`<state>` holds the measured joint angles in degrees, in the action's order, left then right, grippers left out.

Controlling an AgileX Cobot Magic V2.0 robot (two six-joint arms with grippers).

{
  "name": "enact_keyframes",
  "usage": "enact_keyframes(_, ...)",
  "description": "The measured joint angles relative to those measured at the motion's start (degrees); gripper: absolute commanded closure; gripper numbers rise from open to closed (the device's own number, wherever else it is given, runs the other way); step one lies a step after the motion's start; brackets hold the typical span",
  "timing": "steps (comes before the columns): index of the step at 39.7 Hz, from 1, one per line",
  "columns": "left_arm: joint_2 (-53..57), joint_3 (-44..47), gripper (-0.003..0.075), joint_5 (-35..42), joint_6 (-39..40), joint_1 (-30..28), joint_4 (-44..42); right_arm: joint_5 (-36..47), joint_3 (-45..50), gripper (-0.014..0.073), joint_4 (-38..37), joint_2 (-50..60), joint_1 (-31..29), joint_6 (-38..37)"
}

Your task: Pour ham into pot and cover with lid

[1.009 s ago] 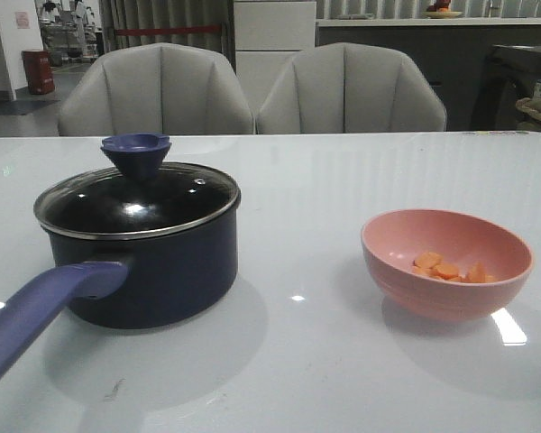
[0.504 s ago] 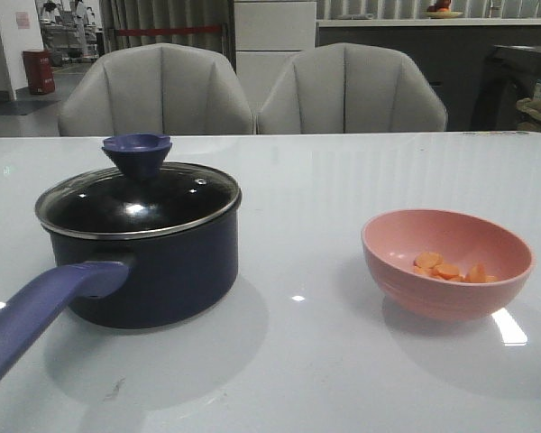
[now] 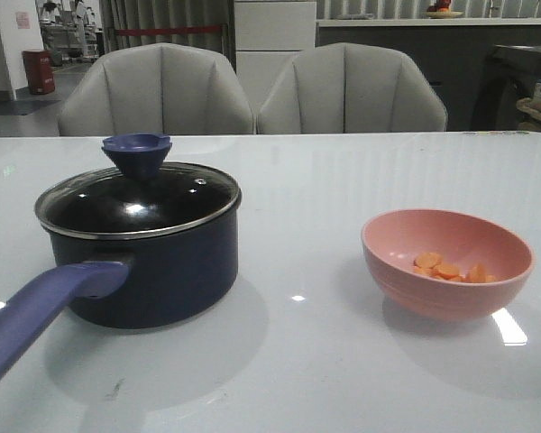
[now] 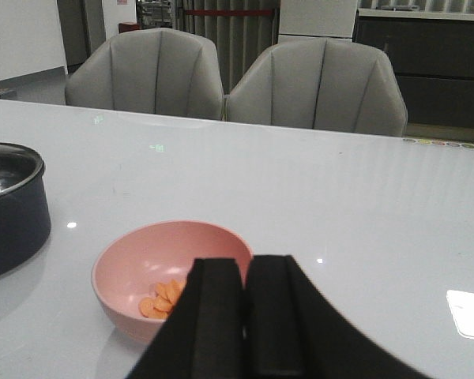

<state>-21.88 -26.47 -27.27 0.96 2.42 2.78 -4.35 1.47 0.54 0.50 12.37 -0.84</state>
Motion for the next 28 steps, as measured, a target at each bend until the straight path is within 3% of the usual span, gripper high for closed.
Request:
enact_keyframes(4, -0.8, 0.0, 0.0163, 0.0, 0.0, 0.0, 0.0, 0.0, 0.0, 0.0456, 0.0, 0.0, 0.0, 0.0)
enact_keyframes(18, -1.8, -0.4, 0.0164, 2.4, 0.0, 0.0, 3.3, 0.0, 0.0, 0.0456, 0.0, 0.0, 0.0, 0.0)
enact_keyframes(28, -11.7, -11.8, 0.0163, -8.7, 0.0, 0.0, 4.1, 0.0, 0.0, 0.0456, 0.0, 0.0, 0.0, 0.0)
